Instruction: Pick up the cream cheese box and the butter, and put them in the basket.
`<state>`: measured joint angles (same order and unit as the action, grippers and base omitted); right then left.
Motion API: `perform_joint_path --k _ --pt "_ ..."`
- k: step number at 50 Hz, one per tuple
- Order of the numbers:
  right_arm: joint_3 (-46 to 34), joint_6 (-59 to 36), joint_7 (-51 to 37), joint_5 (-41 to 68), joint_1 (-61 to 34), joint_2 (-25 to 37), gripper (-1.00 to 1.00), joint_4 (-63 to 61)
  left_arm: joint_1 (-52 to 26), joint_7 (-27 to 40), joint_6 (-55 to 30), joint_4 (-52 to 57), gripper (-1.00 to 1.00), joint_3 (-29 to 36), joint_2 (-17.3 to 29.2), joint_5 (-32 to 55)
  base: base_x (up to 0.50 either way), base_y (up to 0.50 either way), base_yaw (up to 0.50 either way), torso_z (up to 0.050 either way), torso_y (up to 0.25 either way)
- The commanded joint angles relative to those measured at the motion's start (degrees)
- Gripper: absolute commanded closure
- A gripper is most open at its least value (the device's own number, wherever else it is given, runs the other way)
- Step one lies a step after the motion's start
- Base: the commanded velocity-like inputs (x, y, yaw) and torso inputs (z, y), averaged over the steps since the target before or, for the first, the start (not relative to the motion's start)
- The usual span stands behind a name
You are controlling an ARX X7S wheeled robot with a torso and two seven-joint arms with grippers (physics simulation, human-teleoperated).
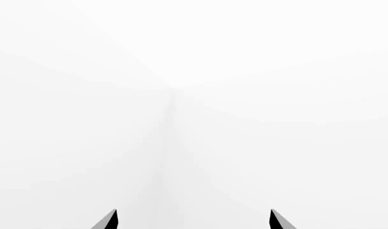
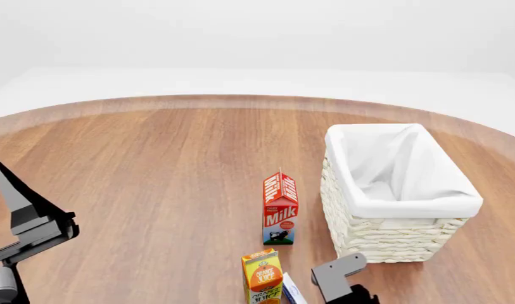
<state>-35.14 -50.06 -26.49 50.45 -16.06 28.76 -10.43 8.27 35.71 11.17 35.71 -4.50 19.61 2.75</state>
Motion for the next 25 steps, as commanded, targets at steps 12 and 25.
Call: perform_joint_path --k 12,25 --pt "-0.6 0.9 2.7 -2.5 -0.5 -2.2 -1.00 1.4 0.3 -1.0 -0.1 0.1 -1.00 -1.5 -1.0 0.0 0.00 0.00 0.00 0.000 0.000" --pt "-0.9 2.0 3.3 -3.3 -0.7 -2.4 -1.00 3.2 0.3 -0.8 0.0 -0.3 -1.00 -1.2 -0.9 -0.2 0.00 0.00 0.00 0.000 0.000"
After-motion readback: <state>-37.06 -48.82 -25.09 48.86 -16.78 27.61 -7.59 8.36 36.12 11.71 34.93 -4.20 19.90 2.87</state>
